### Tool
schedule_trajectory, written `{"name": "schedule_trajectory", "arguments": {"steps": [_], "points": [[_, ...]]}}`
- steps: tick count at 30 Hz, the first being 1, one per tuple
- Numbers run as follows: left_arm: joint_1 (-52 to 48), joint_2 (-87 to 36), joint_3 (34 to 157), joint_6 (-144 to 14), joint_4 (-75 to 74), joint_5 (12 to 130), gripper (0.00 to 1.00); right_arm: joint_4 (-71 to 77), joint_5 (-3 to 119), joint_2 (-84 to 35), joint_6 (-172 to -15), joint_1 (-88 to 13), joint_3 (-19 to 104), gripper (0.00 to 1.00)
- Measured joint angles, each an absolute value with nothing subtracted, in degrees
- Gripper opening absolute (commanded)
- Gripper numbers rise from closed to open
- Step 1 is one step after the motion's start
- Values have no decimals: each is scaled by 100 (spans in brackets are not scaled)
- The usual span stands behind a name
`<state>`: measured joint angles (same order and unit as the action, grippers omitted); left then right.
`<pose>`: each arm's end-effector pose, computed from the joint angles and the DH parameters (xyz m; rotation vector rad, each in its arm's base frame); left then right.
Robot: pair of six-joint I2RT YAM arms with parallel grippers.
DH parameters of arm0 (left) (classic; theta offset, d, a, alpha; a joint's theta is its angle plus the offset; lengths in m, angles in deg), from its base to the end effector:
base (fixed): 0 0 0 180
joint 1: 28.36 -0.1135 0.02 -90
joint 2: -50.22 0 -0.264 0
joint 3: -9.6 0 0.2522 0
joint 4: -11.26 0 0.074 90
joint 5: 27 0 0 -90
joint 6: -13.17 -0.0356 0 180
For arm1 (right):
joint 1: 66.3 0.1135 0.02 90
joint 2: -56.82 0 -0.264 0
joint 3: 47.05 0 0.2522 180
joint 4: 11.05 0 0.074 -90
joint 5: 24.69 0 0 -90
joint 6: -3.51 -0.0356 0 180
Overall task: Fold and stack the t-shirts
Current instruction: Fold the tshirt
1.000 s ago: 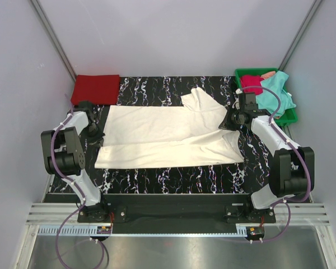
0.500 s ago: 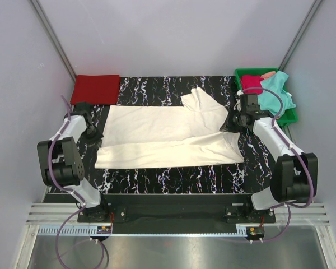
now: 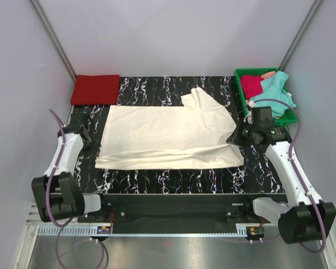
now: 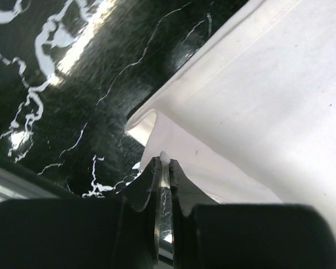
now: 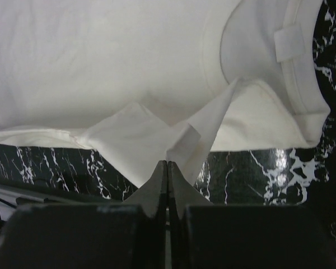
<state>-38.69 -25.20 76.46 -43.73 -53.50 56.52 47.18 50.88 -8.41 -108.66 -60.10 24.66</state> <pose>0.2298 0.0460 0.2267 -1.0701 2.6235 0.0752 0.2248 0.0334 0.2965 0.2391 2.4965 0.5204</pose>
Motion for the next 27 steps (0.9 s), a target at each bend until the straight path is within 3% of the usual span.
{"name": "schedule_trajectory", "arguments": {"steps": [9,16,27], "points": [[-3915,-1501,7157,-3700,-6094,5217,0,5555,5053,219,-11275,-6014,1922,0],[-3922,-1512,7150,-3505,-6222,5107,0,5982,5018,649,-11367,-6021,1671,0],[-3926,-2647,7572,-4108,-5503,5608,0,5424,5180,-448,-11402,-6049,1697,0]]}}
